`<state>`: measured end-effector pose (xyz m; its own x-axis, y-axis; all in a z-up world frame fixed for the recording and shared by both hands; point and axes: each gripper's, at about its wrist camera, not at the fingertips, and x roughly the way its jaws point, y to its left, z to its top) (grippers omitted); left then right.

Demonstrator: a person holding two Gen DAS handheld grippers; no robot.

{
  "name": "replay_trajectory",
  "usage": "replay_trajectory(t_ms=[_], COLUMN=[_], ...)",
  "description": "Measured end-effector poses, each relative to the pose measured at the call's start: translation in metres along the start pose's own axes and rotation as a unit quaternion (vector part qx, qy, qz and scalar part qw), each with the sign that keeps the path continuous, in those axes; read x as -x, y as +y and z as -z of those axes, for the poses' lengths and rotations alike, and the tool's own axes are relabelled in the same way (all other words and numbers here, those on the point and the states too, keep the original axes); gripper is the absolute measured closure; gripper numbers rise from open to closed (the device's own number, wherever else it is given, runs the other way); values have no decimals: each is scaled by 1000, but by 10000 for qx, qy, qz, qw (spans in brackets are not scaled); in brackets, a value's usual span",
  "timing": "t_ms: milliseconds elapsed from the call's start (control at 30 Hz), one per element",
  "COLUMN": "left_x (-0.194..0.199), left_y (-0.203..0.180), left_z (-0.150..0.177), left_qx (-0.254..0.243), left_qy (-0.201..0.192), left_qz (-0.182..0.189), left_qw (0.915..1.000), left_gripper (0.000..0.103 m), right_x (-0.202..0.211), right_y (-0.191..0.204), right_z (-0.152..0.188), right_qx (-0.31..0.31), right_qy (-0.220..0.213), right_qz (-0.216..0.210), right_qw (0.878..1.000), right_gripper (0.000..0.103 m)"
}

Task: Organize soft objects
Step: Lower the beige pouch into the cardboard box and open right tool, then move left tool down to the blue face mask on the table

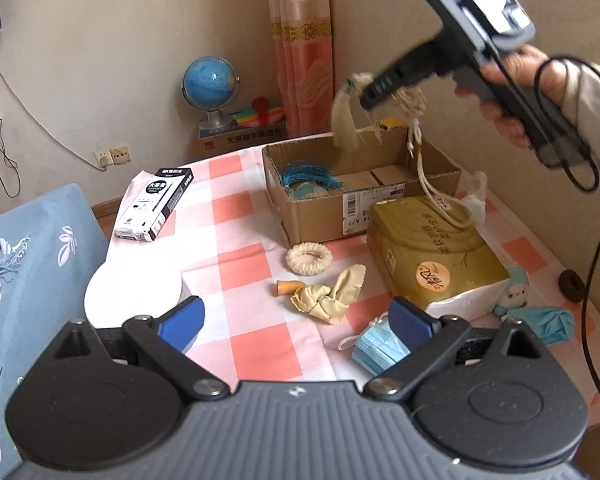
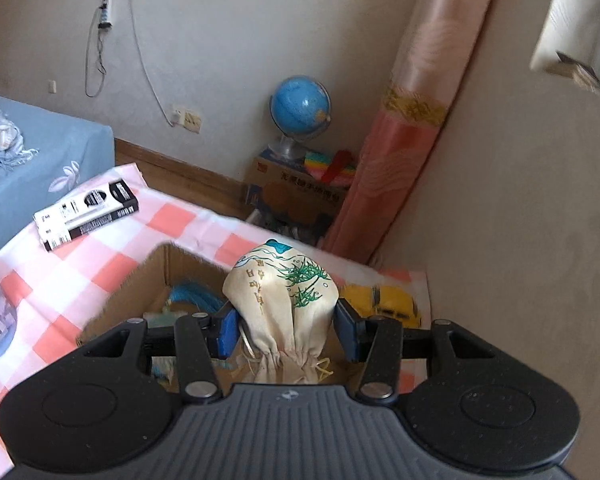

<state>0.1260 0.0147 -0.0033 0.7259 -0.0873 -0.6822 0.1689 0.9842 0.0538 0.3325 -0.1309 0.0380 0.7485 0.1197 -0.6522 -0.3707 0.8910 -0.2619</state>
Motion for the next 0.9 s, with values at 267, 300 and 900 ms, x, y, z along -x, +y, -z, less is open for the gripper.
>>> replay_trajectory(t_ms=[267,300,900], left_x=[-4,-5,-3], left_y=[-3,-3,-3], left_z=[-1,-1,0], left_qx=[-39,-44,-68], left_qy=[37,37,51], left_qz=[-15,-10,64], left_qw=[10000,10000,9999], left_gripper=[5,5,5], right_x=[26,24,10], right_y=[-3,-3,-14], right_z=[-40,-39,19], right_qx=[230,271,-281], right_qy=[-705,-683,63], right_qz=[-451,-507,-387], right_qw=[9962,9960,9988], right_gripper=[49,49,2])
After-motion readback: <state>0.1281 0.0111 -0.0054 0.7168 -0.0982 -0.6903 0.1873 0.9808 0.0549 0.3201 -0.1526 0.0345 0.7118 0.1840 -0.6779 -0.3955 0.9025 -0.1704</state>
